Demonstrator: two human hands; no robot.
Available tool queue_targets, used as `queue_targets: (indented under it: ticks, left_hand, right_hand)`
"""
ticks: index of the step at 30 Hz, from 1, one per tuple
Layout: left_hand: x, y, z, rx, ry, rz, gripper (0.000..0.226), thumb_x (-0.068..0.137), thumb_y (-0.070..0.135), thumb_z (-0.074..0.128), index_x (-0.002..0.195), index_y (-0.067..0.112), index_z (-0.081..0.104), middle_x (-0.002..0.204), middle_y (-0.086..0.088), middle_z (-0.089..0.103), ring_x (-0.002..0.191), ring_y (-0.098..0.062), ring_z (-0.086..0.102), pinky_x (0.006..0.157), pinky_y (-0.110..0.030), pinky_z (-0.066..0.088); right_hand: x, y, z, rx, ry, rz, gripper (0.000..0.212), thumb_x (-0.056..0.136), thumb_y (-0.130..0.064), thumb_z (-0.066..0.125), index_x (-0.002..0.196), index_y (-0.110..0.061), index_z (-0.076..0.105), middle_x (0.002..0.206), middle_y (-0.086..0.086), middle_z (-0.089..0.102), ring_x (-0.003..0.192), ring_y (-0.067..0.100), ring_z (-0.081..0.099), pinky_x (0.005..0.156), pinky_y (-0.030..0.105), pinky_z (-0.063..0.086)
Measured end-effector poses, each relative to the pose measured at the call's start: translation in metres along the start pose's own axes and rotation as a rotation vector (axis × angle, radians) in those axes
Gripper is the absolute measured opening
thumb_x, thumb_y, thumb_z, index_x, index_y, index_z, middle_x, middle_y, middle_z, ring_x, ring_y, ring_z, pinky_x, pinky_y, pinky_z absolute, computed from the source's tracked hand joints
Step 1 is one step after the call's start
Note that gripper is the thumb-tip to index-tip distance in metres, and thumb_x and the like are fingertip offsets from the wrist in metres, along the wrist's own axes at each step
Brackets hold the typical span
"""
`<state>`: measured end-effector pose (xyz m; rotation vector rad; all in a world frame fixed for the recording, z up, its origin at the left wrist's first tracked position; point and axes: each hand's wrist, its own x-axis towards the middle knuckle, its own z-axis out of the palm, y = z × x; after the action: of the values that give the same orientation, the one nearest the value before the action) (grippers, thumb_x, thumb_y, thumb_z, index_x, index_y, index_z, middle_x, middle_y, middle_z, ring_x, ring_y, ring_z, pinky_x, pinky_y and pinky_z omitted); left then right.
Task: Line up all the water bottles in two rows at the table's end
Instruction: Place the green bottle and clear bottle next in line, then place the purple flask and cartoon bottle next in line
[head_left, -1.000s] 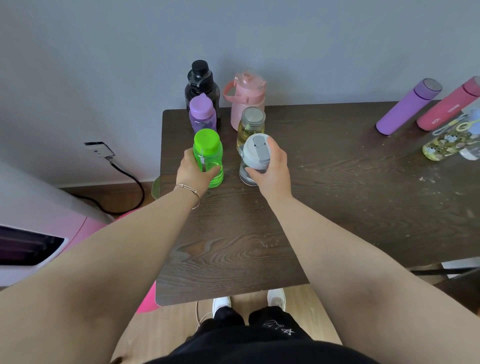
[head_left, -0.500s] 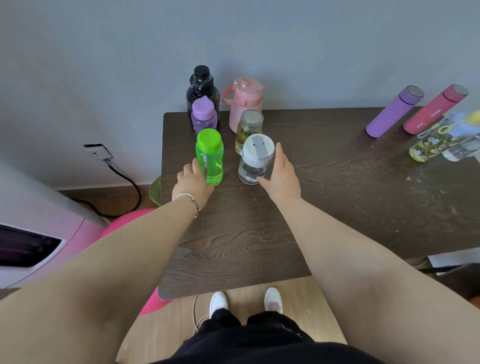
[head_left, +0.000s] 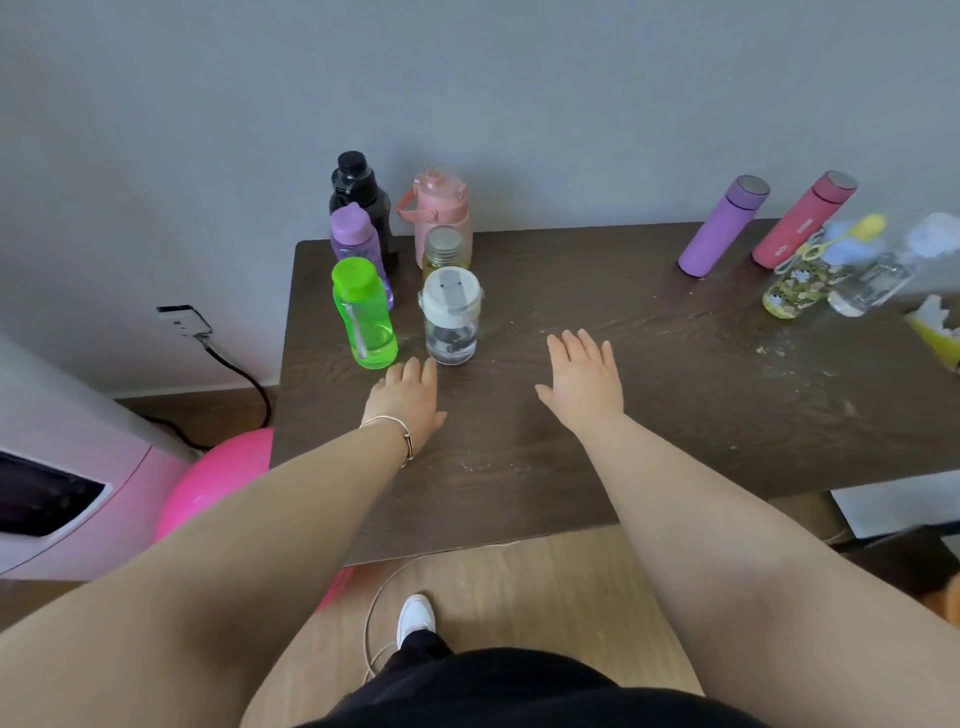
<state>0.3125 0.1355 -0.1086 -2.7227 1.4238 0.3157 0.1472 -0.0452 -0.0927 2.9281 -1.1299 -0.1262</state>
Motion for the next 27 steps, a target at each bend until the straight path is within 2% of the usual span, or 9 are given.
queue_targets:
  ticks: [9, 15, 20, 27]
  left_hand:
    - [0.000, 0.165, -0.027, 0.049, 0.086, 0.070, 0.081, 0.089, 0.051, 0.057, 0.148, 0.010, 0.019, 0.146, -0.010, 0.036, 0.138, -0.032, 0.029, 0.111, -0.043, 0.032]
    - [0.007, 0.268, -0.042, 0.081, 0.119, 0.148, 0.080, 0.090, 0.053, 0.053, 0.149, 0.010, 0.019, 0.146, -0.009, 0.036, 0.142, -0.032, 0.024, 0.114, -0.044, 0.025]
    - [0.034, 0.313, -0.070, 0.103, 0.166, 0.204, 0.077, 0.090, 0.051, 0.054, 0.146, 0.008, 0.023, 0.143, -0.010, 0.038, 0.140, -0.033, 0.027, 0.112, -0.044, 0.027]
    - [0.096, 0.345, -0.090, 0.113, 0.178, 0.259, 0.076, 0.091, 0.049, 0.055, 0.146, 0.008, 0.023, 0.145, -0.011, 0.036, 0.142, -0.034, 0.023, 0.114, -0.045, 0.024]
  right_hand:
    - [-0.072, 0.168, -0.020, 0.073, 0.051, 0.177, 0.077, 0.094, -0.048, 0.059, 0.155, -0.016, 0.025, 0.161, 0.007, 0.028, 0.151, 0.026, 0.016, 0.122, 0.048, 0.012]
    - [-0.099, 0.270, -0.040, 0.089, 0.083, 0.273, 0.077, 0.095, -0.048, 0.058, 0.156, -0.016, 0.024, 0.161, 0.007, 0.028, 0.151, 0.026, 0.017, 0.122, 0.049, 0.014]
    - [-0.096, 0.322, -0.052, 0.121, 0.139, 0.336, 0.076, 0.093, -0.048, 0.060, 0.154, -0.015, 0.027, 0.159, 0.008, 0.032, 0.150, 0.027, 0.021, 0.121, 0.049, 0.016]
    - [-0.061, 0.359, -0.051, 0.165, 0.154, 0.379, 0.075, 0.093, -0.047, 0.060, 0.153, -0.015, 0.029, 0.159, 0.009, 0.032, 0.150, 0.028, 0.020, 0.121, 0.049, 0.016]
